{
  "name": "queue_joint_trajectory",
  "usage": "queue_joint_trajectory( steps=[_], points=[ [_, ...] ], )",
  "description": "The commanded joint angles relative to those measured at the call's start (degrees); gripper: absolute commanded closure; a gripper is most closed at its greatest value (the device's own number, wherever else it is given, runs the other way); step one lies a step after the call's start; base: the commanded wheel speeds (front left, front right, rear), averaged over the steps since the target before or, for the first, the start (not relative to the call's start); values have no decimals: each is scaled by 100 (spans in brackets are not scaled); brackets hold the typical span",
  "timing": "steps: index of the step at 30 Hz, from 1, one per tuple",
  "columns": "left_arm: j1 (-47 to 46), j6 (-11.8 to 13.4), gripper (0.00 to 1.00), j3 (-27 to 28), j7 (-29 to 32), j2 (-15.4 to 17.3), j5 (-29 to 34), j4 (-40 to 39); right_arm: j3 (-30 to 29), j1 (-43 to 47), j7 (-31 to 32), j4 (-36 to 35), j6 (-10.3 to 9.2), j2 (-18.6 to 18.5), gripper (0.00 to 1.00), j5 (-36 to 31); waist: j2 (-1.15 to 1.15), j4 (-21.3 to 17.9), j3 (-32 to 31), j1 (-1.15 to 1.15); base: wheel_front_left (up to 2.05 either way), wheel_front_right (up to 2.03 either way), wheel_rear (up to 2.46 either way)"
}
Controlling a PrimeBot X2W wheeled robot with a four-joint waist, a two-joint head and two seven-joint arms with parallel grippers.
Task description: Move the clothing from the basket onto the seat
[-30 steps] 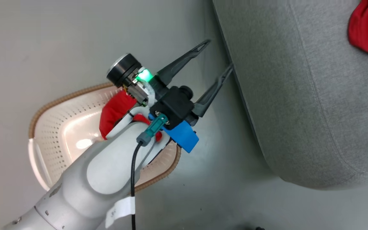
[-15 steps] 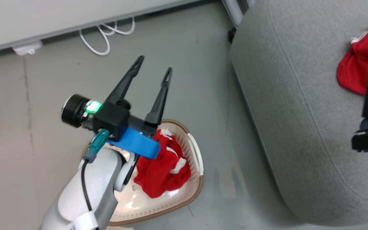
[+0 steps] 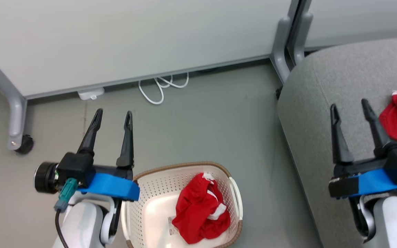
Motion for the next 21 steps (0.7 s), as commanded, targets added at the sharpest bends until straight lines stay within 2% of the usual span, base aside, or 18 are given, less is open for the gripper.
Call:
queue_joint_trajectory(
  steps=[1,11,21],
  points=[
    [169,-41,0,108,-26,-37,66,16,40,168,-22,37,1,33,0,23,0,166,-249,1,0,0,0],
    [918,-276,0,743,-27,-293,407,-23,170,860,-22,285,1,205,0,176,0,329,-680,1,0,0,0],
    [1241,-420,0,989,-27,-410,597,-17,172,1221,-22,360,1,302,0,236,0,354,-807,1,0,0,0]
  ],
)
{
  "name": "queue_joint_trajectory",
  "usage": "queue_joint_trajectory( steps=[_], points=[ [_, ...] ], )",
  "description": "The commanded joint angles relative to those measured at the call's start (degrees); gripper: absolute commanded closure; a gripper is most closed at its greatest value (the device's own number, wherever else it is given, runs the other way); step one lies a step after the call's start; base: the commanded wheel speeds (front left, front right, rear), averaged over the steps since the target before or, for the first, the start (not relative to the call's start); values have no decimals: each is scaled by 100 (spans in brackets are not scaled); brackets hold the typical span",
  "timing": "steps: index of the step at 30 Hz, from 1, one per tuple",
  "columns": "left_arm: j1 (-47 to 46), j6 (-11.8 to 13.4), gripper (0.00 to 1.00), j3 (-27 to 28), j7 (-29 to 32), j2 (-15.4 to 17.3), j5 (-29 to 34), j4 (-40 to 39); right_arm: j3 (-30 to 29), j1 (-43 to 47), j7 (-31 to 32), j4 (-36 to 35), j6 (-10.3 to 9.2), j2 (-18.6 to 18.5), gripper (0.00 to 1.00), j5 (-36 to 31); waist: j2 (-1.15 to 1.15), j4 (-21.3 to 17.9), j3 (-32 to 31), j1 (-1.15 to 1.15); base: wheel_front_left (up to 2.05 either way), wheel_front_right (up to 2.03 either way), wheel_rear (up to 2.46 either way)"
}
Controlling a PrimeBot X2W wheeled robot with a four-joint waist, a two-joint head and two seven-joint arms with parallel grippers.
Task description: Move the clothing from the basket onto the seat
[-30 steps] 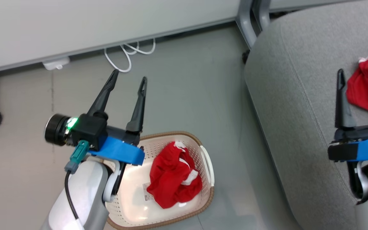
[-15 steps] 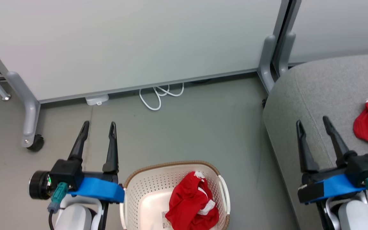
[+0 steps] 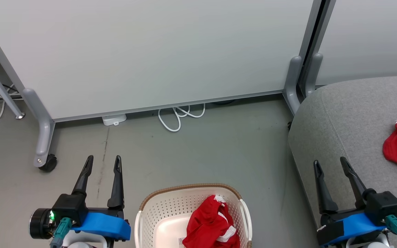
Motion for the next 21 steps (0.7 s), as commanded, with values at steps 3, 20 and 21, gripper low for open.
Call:
queue_joint_trajectory(
  steps=[3,20,21],
  points=[
    [83,-51,0,40,-27,-21,52,35,8,124,-22,11,1,31,0,41,0,2,-25,1,0,0,0],
    [-152,-130,0,-46,-27,-61,143,142,76,21,-22,-5,1,42,0,74,0,-17,69,1,0,0,0],
    [-193,-135,0,-85,-27,-62,152,169,90,2,-22,-6,1,42,0,84,0,-35,91,1,0,0,0]
  ],
)
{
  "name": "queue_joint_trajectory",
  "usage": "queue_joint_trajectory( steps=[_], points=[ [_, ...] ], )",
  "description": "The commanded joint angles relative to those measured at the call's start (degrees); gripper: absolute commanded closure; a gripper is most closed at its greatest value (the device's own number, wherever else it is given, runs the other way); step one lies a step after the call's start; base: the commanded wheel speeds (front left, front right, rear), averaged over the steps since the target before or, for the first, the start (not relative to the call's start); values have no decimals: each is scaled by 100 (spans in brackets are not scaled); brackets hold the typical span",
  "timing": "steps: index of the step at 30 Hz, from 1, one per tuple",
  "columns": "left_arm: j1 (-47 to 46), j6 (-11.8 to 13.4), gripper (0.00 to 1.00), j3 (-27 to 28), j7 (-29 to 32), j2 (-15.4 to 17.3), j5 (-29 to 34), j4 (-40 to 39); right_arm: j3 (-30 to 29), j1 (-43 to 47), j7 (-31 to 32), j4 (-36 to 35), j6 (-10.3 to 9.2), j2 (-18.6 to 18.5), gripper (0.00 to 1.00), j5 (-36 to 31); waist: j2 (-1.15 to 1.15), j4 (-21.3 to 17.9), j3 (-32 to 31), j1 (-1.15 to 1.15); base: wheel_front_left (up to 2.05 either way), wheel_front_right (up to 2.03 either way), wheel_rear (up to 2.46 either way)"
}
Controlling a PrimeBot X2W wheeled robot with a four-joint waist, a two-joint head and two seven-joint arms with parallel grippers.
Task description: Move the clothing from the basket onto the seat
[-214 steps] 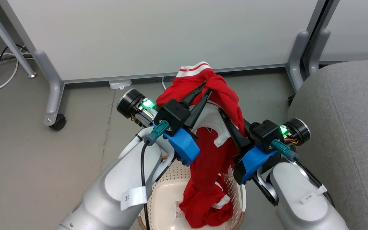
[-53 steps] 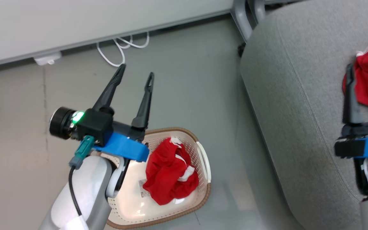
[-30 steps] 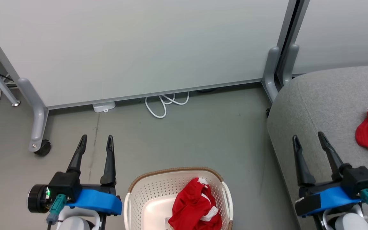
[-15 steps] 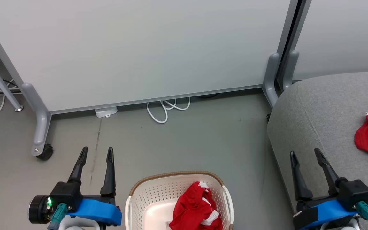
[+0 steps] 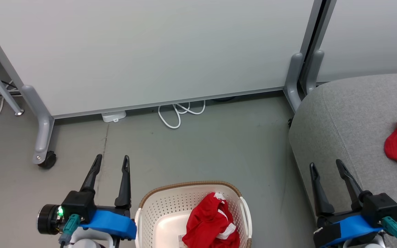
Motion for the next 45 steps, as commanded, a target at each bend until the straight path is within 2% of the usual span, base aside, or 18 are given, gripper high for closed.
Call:
queue_joint_trajectory(
  steps=[1,8,10,27,36,45],
  points=[
    [-156,-39,0,-84,-27,-12,40,55,27,-82,-22,-20,1,10,0,28,0,-46,49,0,0,0,0],
    [-589,-34,0,-544,-27,64,31,441,70,-317,-22,-81,1,9,0,53,0,-260,420,0,0,0,0],
    [-903,-35,0,-886,-27,172,-34,701,90,-480,-22,-124,1,8,0,65,0,-402,708,0,0,0,0],
    [-2520,-35,0,-2539,-27,643,-559,2536,235,-1449,-22,-352,1,10,0,209,0,-1139,2367,0,0,0,0],
    [-3411,-36,0,-3418,-27,812,-785,3642,336,-1924,-22,-535,1,10,0,296,0,-1355,3304,0,0,0,0],
    [-4202,-36,0,-4152,58,805,-1134,4820,424,-2365,-22,-725,1,10,0,344,0,-1486,4208,0,0,0,0]
  ],
)
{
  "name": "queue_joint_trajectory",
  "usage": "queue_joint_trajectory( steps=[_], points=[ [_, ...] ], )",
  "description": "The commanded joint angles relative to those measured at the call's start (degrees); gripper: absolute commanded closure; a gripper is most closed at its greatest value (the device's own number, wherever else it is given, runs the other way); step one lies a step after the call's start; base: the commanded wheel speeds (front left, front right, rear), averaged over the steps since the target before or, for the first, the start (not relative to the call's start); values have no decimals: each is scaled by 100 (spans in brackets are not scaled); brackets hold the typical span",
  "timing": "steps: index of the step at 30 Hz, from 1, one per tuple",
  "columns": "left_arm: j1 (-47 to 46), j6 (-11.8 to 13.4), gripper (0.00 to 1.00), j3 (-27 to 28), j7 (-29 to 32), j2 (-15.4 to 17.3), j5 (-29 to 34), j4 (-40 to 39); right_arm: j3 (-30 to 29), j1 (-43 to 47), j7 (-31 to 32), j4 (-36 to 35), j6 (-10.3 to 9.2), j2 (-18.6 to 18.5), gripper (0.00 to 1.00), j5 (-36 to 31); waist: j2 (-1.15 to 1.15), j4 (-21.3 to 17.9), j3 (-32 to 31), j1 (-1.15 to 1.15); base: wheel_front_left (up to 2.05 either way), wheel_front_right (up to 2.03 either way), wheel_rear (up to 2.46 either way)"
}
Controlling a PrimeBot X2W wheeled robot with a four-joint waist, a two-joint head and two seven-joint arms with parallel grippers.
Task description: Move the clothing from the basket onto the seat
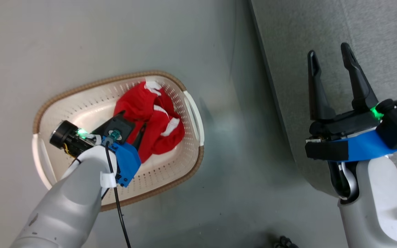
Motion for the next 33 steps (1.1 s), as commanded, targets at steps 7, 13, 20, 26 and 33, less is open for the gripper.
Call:
queue_joint_trajectory(
  steps=[7,13,20,26,33],
  points=[
    [-559,-4,0,-463,245,68,-270,501,-14,-289,-22,-138,1,7,0,13,0,-101,808,-1,0,0,0],
    [-857,-4,0,-690,636,130,-470,703,-19,-390,-22,-243,1,7,0,1,0,-95,1197,-1,0,0,0],
    [-1122,-4,0,-604,958,164,-715,844,20,-440,-22,-445,1,7,0,52,0,-133,1601,-1,0,0,0],
    [-1331,-4,0,-543,1049,146,-922,874,8,-473,-22,-529,1,7,0,74,0,-169,1920,-1,0,0,0],
    [-1456,-4,0,-537,1023,133,-1120,870,30,-529,-22,-556,1,7,0,128,0,-221,2110,-1,0,0,0]
  ],
)
